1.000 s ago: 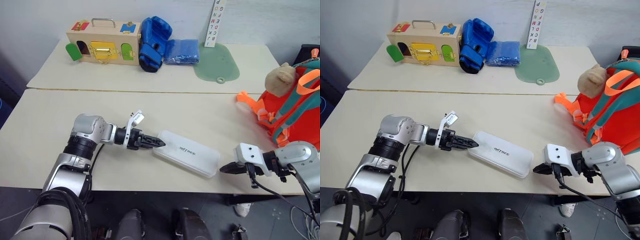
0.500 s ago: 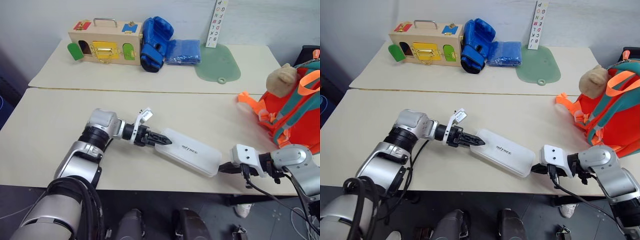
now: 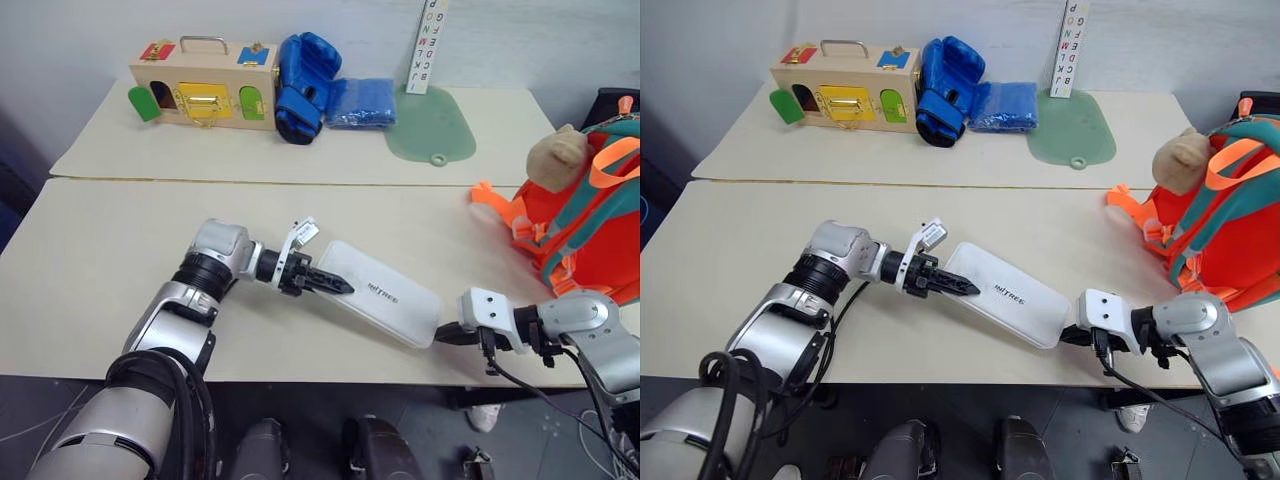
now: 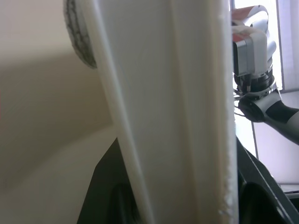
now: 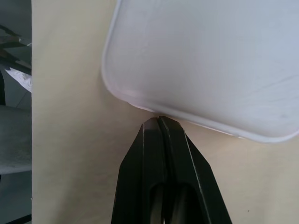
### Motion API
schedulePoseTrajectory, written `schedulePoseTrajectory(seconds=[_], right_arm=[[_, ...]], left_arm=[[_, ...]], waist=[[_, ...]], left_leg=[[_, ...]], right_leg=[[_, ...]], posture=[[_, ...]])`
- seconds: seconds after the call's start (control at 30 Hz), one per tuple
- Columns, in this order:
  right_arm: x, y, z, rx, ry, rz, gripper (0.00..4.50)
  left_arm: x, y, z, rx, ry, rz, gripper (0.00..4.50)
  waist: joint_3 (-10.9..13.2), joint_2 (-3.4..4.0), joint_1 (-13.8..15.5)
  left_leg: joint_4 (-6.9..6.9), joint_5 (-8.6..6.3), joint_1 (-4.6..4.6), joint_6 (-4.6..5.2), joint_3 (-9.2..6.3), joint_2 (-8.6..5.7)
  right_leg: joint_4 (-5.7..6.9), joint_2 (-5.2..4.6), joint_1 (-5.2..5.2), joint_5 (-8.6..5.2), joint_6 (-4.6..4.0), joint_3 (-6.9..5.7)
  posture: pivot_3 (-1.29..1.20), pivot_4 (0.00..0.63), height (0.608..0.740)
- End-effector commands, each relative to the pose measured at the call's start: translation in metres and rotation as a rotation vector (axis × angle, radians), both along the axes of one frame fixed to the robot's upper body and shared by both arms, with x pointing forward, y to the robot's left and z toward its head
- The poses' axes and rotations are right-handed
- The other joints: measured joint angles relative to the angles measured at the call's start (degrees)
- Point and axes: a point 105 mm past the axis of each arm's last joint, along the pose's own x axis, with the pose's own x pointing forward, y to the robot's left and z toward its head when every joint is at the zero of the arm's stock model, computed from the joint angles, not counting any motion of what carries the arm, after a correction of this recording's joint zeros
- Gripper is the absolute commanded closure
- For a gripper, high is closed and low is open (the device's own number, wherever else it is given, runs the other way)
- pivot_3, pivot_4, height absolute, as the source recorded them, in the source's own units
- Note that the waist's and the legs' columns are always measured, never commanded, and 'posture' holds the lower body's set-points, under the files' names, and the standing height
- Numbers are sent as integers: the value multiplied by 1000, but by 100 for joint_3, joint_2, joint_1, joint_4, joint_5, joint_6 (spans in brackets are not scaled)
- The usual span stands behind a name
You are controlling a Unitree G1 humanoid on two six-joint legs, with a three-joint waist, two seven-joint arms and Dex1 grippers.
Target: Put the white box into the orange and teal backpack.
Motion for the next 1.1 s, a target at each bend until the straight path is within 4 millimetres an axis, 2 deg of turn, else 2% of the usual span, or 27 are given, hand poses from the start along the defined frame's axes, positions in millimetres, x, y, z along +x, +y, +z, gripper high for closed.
schedulePoseTrajectory(seconds=[0.03,0.1,0.2,0.33,0.43,0.5,0.6,0.7,0.8,0.87,1.03,1.1], right_arm=[[5,-4,9,38,-79,-92,4500],[8,-13,18,64,-132,-189,4500],[1,-30,34,152,-163,-363,3936],[-26,-58,63,307,-218,-646,2612],[-39,-79,82,387,-256,-816,1619],[-43,-95,93,439,-290,-926,939],[-37,-115,105,505,-341,-1047,17],[-15,-124,111,580,-362,-1099,17],[19,-122,111,684,-351,-1133,17],[43,-122,110,739,-344,-1164,17],[81,-128,114,812,-386,-1215,17],[88,-127,118,842,-410,-1205,398]], left_arm=[[4,9,28,-105,-33,40,2987],[0,15,37,-150,-62,42,2988],[-5,23,56,-244,-137,84,2988],[-7,42,77,-333,-244,233,2988],[-12,50,84,-338,-333,313,2988],[-18,56,89,-340,-399,354,2988],[-22,61,94,-334,-467,405,2988],[-24,62,99,-322,-525,429,2988],[-23,62,101,-279,-619,430,2988],[-20,63,99,-263,-635,434,2988],[-11,70,98,-234,-655,451,2988],[-7,74,98,-225,-665,465,2988]], waist=[[0,0,-15],[0,0,-24],[0,1,5],[0,1,68],[0,1,58],[0,1,43],[0,1,21],[0,1,18],[0,1,-2],[0,1,-5],[0,3,8],[0,4,14]], left_leg=[[-1,0,0,0,0,0],[-2,1,-7,-1,-1,0],[-2,1,-20,-2,-4,-3],[2,2,-33,-1,-24,-1],[3,2,-32,0,-29,-4],[0,2,-28,5,-29,-8],[-8,4,-20,1,-27,-7],[-12,7,-15,-3,-23,-5],[-12,7,-10,-6,-10,-5],[-15,9,-10,-8,-9,-7],[-13,12,-25,-9,-4,-6],[-11,14,-31,-5,2,-7]], right_leg=[[1,0,-1,0,0,0],[4,0,-8,0,0,0],[7,-7,-17,0,0,0],[8,-7,-18,0,0,-9],[6,-8,-10,0,1,-12],[-1,-11,-4,4,7,-12],[-2,-6,-3,4,7,-10],[-1,-2,-4,4,6,-9],[0,3,-5,4,6,1],[0,3,-7,4,6,2],[3,6,-23,4,6,5],[0,5,-28,4,7,7]], posture=[[0,150,740],[0,150,740],[0,150,740],[0,150,740],[0,150,740],[0,150,740],[0,150,740],[0,150,740],[0,150,740],[0,150,740],[0,150,740],[0,150,740]])
